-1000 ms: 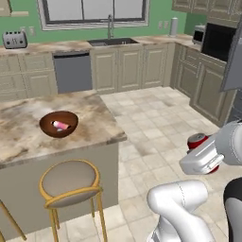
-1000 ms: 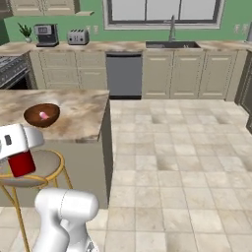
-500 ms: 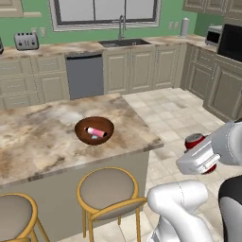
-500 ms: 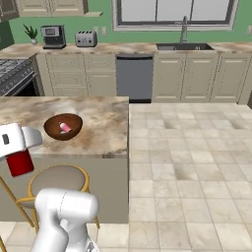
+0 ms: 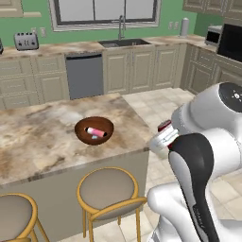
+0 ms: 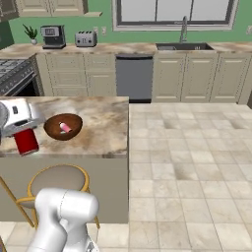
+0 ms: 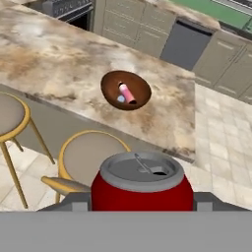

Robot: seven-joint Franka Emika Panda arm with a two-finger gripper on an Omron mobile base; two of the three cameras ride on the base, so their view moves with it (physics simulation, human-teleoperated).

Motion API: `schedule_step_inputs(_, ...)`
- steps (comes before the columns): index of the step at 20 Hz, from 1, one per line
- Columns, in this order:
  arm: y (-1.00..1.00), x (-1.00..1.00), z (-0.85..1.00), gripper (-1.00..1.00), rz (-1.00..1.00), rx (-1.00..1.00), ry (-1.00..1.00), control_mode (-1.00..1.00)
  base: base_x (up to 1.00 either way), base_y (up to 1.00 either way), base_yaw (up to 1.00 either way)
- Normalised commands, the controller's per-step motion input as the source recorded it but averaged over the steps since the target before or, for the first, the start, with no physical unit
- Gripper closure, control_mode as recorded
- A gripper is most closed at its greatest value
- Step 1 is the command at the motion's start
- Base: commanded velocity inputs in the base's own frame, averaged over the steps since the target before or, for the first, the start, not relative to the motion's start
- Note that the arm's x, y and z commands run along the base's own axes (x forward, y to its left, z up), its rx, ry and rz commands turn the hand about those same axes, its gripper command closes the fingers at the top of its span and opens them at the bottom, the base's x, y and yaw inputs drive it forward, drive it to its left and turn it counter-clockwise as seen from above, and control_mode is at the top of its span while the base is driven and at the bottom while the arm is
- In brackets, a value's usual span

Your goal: Open the fridge, grab two sodas, and place both sodas inside the bowl with ice on the dining counter.

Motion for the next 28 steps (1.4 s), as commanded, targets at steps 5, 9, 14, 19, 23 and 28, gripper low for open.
schedule_step_inputs(5, 0.41, 1.00, -0.05, 1.00, 0.07, -0.11, 0.17, -1.00, 0.00, 0.00, 0.00)
schedule_step_inputs(9, 0.36, 0.95, -0.21, 1.00, 0.09, -0.10, 0.10, -1.00, 0.00, 0.00, 0.00)
schedule_step_inputs(14, 0.32, 0.83, -0.49, 1.00, 0.12, -0.11, 0.16, -1.00, 0.00, 0.00, 0.00)
schedule_step_inputs(19, 0.21, 0.78, -0.59, 1.00, 0.17, -0.11, 0.17, -1.00, 0.00, 0.00, 0.00)
schedule_step_inputs(23, 0.19, 0.75, -0.58, 1.00, 0.16, -0.11, 0.11, -1.00, 0.00, 0.00, 0.00)
schedule_step_inputs(28, 0.31, 0.62, -0.43, 1.00, 0.13, -0.09, 0.08, -1.00, 0.00, 0.00, 0.00)
